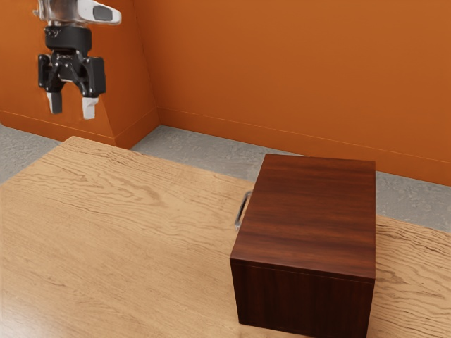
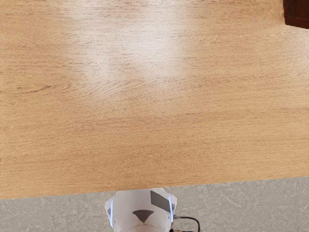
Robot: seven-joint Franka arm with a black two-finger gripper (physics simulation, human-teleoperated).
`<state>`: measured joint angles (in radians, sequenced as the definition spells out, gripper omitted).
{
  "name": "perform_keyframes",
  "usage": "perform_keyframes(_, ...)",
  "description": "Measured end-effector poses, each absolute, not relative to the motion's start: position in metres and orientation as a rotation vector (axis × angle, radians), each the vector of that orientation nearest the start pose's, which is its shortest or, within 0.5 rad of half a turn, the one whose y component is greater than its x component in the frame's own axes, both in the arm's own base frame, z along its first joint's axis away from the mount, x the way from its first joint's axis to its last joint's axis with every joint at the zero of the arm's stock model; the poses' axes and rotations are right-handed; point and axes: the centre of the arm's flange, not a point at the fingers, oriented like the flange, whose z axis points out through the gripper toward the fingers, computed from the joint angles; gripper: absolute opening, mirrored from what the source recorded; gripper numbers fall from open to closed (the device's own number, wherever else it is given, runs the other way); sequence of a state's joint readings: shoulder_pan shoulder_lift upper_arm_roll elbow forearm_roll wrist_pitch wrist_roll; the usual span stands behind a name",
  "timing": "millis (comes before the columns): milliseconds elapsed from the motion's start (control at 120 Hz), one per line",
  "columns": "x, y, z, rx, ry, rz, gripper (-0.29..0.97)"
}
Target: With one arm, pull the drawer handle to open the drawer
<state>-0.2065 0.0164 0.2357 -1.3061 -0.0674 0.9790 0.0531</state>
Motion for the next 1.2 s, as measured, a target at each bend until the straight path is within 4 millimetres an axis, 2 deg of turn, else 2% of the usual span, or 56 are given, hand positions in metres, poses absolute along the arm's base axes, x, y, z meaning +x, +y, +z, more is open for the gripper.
perform_keyframes(92, 0.506, 0.018, 0.699, -3.209, 0.071, 0.291, 0.66)
perform_keyframes(167, 0.52, 0.035, 0.7, -3.227, 0.012, 0.161, 0.66)
perform_keyframes(275, 0.556, 0.075, 0.669, -3.242, -0.173, 0.099, 0.66)
perform_keyframes(333, 0.575, 0.084, 0.639, -3.257, -0.272, 0.123, 0.66)
perform_keyframes(508, 0.572, 0.053, 0.511, -3.283, -0.465, 0.247, 0.65)
perform_keyframes(575, 0.572, 0.037, 0.479, -3.279, -0.52, 0.224, 0.65)
perform_keyframes(642, 0.578, 0.023, 0.458, -3.273, -0.563, 0.167, 0.65)
perform_keyframes(792, 0.605, 0.016, 0.428, -3.263, -0.656, -0.003, 0.64)
perform_keyframes(908, 0.623, 0.009, 0.424, -3.273, -0.673, -0.137, 0.64)
perform_keyframes(1017, 0.63, -0.014, 0.424, -3.297, -0.624, -0.208, 0.64)
perform_keyframes(1200, 0.628, -0.037, 0.425, -3.352, -0.603, -0.161, 0.63)
